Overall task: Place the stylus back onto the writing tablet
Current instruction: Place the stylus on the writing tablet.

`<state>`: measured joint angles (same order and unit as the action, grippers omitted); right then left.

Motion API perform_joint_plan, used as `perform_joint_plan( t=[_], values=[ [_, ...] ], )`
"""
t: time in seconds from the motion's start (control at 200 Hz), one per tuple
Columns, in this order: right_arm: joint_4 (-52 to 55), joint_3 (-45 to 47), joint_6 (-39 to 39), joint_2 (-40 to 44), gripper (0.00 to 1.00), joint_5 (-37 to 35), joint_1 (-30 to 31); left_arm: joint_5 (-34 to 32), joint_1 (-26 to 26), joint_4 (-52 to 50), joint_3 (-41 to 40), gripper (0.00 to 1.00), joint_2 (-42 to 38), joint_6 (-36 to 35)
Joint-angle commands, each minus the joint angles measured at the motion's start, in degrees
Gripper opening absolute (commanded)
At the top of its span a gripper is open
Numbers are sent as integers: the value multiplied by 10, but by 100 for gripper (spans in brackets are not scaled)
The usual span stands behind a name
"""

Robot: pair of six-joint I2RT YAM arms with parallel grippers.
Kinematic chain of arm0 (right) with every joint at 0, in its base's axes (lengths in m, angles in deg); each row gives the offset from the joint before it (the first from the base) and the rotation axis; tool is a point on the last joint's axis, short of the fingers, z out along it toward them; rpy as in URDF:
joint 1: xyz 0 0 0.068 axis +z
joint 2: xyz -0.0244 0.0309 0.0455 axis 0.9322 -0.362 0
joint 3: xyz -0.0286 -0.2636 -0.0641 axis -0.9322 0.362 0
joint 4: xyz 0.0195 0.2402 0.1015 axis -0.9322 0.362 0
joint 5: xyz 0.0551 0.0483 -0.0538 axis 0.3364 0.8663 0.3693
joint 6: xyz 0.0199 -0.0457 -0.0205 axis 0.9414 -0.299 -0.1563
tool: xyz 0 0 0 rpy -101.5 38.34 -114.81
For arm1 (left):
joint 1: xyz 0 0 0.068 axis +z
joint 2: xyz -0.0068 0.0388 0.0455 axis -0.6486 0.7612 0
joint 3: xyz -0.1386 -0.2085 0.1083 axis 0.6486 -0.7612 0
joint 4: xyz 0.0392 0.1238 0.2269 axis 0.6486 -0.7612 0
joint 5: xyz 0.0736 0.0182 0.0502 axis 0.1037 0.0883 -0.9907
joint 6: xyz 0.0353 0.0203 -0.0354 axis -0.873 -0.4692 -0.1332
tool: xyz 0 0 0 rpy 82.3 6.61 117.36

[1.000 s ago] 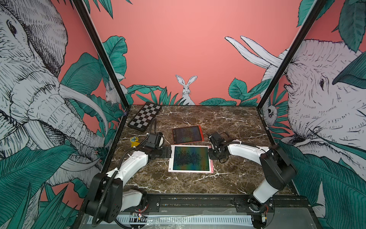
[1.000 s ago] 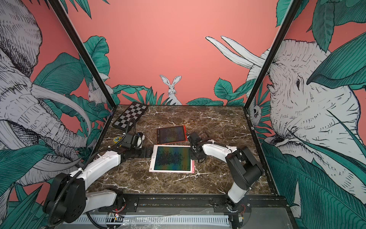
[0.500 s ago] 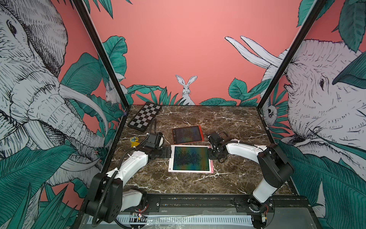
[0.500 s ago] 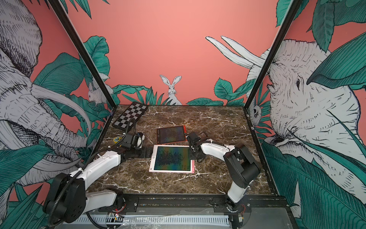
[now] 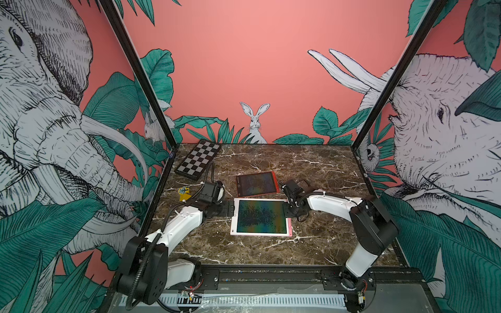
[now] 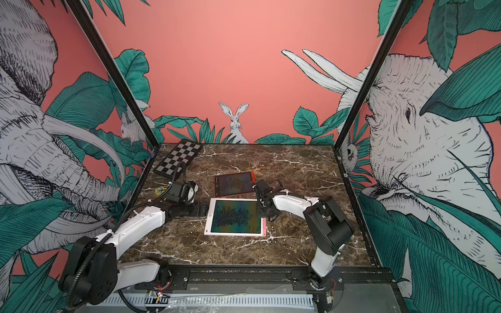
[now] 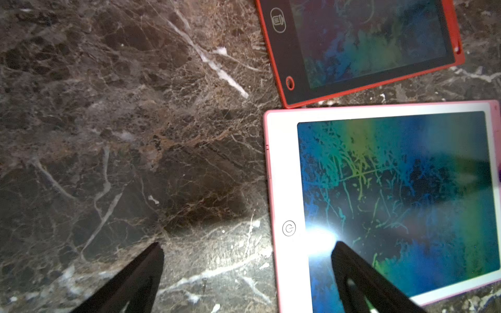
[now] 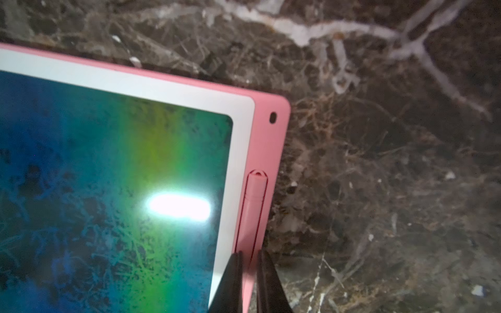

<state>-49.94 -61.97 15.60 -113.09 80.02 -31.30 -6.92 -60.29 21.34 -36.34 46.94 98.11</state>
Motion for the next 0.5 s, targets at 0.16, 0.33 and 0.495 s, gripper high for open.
perform_joint_plan(
  t=[0.16, 0.33, 0.495],
  values=[
    [23, 25, -5, -4, 14, -15, -1, -10, -2, -19, 9, 99, -18, -4],
    [26, 10, -8, 43, 16, 8, -8, -10, -2, -22, 10, 99, -28, -2],
    [37, -21, -21, 47, 16, 5, -23, -11, -1, -21, 7, 99, -40, 0]
  ],
)
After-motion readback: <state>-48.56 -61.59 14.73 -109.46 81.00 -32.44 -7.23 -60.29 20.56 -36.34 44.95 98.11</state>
